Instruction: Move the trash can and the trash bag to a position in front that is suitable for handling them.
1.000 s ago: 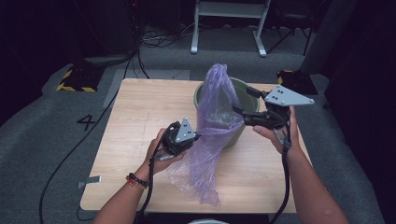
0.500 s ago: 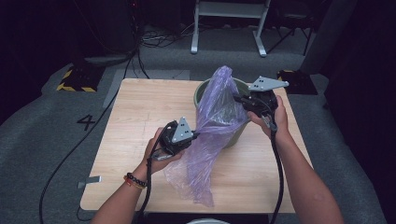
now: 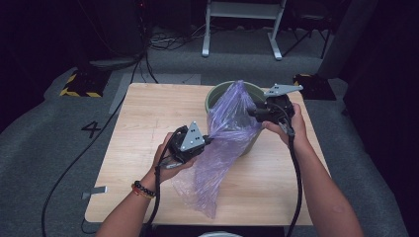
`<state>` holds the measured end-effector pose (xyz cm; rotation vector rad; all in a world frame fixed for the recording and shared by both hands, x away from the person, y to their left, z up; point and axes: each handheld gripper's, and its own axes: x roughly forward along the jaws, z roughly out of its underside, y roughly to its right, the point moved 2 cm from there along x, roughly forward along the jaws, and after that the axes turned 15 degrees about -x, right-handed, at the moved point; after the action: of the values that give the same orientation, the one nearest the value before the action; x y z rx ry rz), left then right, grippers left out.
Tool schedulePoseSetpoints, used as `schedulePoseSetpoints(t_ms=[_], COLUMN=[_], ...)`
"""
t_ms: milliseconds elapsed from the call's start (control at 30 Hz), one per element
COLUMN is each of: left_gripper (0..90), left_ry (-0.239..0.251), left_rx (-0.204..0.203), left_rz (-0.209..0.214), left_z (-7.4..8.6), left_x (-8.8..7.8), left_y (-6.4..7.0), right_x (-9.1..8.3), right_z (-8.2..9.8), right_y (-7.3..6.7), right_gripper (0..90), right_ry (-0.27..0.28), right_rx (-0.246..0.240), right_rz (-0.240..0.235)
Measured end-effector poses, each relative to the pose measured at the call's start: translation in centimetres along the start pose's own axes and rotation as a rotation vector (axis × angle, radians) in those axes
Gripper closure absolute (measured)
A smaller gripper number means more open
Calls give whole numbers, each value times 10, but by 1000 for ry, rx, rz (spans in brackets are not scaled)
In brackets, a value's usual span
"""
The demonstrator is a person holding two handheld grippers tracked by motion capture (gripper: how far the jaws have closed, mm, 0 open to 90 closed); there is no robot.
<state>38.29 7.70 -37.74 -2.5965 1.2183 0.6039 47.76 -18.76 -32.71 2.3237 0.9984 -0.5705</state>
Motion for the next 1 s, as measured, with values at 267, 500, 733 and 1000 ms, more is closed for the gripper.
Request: schedulePoseSetpoints(t_ms=[267, 500, 733, 1000], left_gripper=[895, 895, 893, 890], left_ry=[-9, -12, -1, 13], left_rx=[10, 27, 20, 7], left_rz=[6, 8, 1, -5], left_z=[-7, -14, -18, -23], left_x=[2, 4, 4, 7], left_y=[0, 1, -2, -3], right_x=[-21, -21, 2, -9], right_z=[-14, -34, -30, -26], right_y=[6, 7, 5, 2], right_gripper=[336, 511, 628, 517], right_ry=[163, 202, 67, 139], right_rx=[-18, -99, -104, -90], right_rz=[92, 63, -33, -36])
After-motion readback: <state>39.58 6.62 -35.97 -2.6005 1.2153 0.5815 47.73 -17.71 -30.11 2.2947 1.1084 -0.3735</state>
